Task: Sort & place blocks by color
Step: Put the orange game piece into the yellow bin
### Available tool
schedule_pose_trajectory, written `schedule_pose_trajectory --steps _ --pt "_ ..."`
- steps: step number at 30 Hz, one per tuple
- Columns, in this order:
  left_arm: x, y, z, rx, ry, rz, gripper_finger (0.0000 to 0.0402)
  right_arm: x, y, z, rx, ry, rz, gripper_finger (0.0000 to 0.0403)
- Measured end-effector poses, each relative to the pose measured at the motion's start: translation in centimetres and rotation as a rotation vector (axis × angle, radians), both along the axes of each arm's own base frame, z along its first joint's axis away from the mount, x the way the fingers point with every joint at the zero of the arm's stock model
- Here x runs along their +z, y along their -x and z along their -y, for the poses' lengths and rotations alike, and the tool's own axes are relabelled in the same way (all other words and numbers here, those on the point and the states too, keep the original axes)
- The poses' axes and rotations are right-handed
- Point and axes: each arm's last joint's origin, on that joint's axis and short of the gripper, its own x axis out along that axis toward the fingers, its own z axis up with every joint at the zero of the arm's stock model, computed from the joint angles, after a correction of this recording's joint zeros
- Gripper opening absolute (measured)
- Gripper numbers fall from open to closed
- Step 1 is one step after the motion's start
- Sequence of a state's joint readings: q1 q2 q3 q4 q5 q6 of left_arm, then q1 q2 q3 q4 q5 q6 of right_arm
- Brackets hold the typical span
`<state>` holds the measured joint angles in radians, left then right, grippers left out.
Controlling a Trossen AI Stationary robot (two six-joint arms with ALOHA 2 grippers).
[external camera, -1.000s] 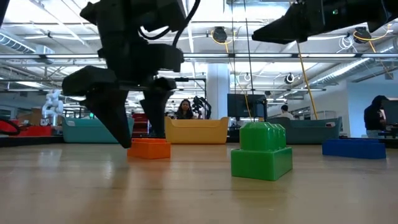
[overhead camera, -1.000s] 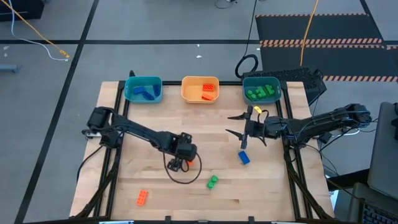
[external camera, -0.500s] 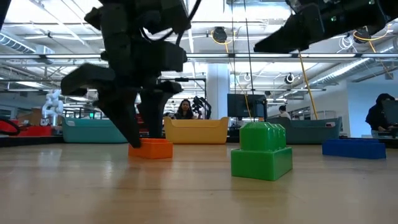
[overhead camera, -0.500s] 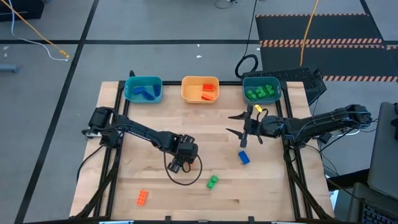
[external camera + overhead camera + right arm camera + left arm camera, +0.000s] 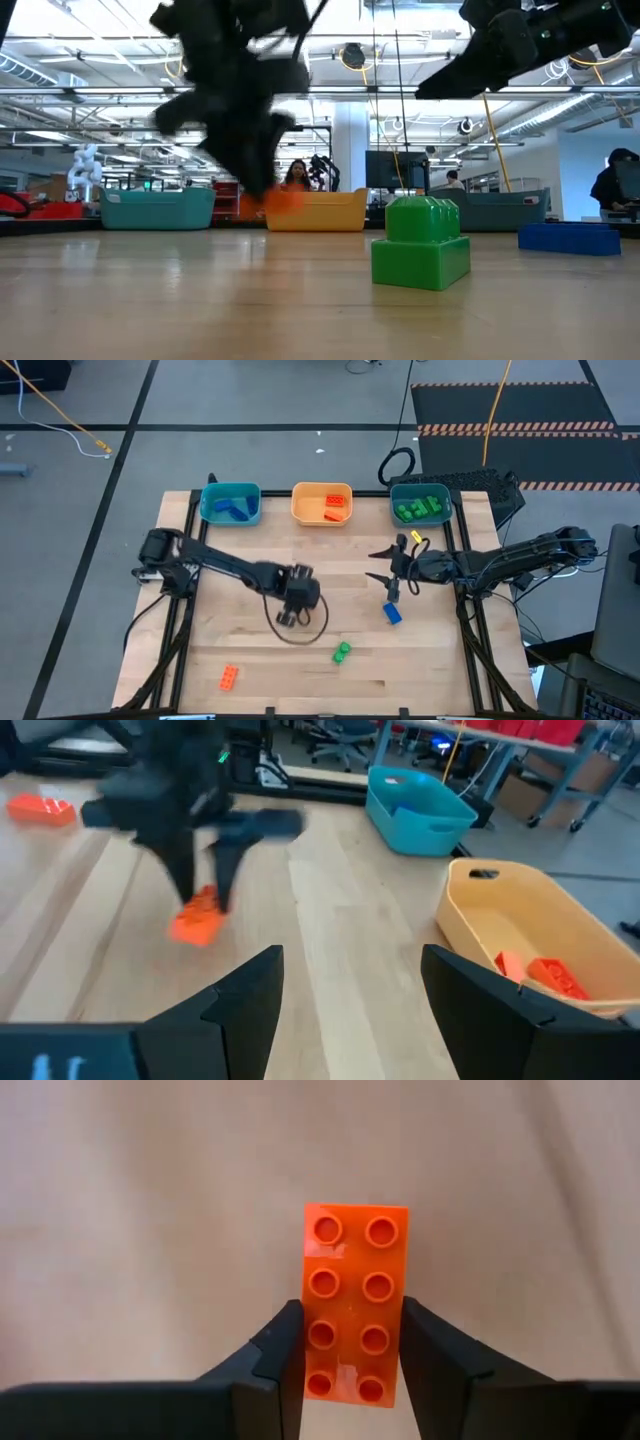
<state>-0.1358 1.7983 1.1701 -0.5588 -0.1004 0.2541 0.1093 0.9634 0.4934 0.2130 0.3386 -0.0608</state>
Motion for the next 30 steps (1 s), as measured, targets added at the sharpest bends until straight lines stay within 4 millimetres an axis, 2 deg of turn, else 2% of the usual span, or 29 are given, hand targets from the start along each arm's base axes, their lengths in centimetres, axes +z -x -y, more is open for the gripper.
schedule_pose_trajectory --steps 2,5,9,13,17,23,27,30 --pt "1.9 -0.2 -1.5 0.063 -0.031 0.074 0.0126 0.1 0.0 0.0 0.002 0.004 0.014 0.0231" --pt "3.8 -0.2 -4.5 0.191 -0.077 0.144 0.0126 0.5 -0.1 0.0 0.01 0.028 0.044 0.0231" --pt "6.8 -0.3 -10.6 0.432 -0.133 0.278 0.0126 1.2 -0.3 0.0 0.024 0.075 0.113 0.0231" --pt "6.7 0.8 -17.0 0.68 -0.1 0.302 0.0126 1.7 -0.4 0.0 0.03 0.105 0.154 0.0231" --pt "7.4 2.2 -21.1 0.793 -0.024 0.346 0.0126 1.7 -0.4 0.0 0.032 0.117 0.148 0.0231" --pt "8.0 3.3 -24.3 0.9 0.019 0.437 0.0126 1.4 -0.4 0.0 0.029 0.095 0.124 0.0231" --pt "8.0 2.9 -24.8 0.89 0.026 0.49 0.0129 0.9 -0.3 0.0 0.022 0.067 0.095 0.0231" --pt "7.9 2.6 -24.6 0.863 0.054 0.499 0.0158 0.0 0.0 0.0 0.014 0.041 0.073 0.0231"
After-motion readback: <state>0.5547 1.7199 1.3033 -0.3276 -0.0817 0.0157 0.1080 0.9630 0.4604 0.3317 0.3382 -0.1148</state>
